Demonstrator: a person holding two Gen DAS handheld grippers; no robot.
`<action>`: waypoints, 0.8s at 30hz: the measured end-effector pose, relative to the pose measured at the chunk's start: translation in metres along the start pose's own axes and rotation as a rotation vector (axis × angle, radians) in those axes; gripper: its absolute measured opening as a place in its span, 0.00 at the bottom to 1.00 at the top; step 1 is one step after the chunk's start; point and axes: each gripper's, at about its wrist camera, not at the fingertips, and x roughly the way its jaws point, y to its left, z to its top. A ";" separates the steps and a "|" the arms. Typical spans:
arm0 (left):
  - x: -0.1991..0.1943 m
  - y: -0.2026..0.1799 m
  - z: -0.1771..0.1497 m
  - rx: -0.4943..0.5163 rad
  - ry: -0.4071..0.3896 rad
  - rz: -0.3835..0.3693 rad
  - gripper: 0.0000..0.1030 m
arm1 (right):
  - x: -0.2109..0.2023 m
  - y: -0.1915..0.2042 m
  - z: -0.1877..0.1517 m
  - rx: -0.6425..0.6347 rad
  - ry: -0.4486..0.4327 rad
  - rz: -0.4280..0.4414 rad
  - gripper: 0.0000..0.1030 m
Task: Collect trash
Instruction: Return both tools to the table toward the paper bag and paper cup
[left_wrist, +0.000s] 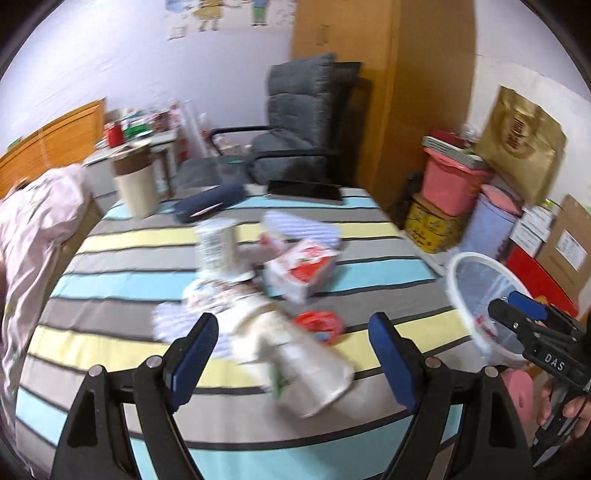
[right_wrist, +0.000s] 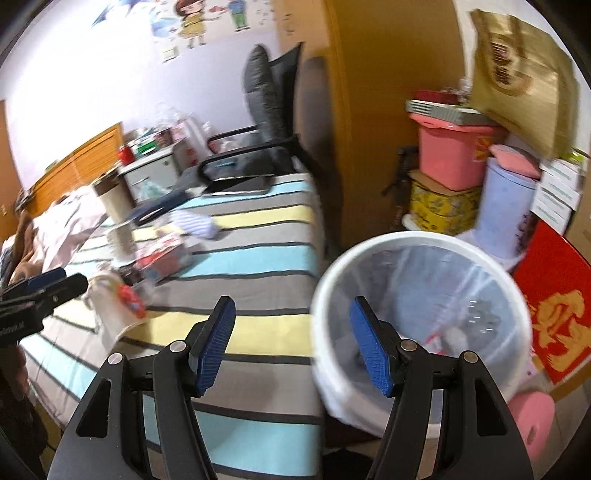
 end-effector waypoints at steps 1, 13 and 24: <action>-0.001 0.008 -0.002 -0.014 0.001 0.012 0.83 | 0.003 0.006 0.000 -0.011 0.009 0.012 0.64; -0.001 0.075 -0.011 -0.082 0.018 0.094 0.83 | 0.025 0.087 -0.008 -0.179 0.063 0.198 0.64; 0.008 0.099 -0.005 -0.089 0.025 0.083 0.83 | 0.054 0.138 -0.014 -0.310 0.158 0.307 0.64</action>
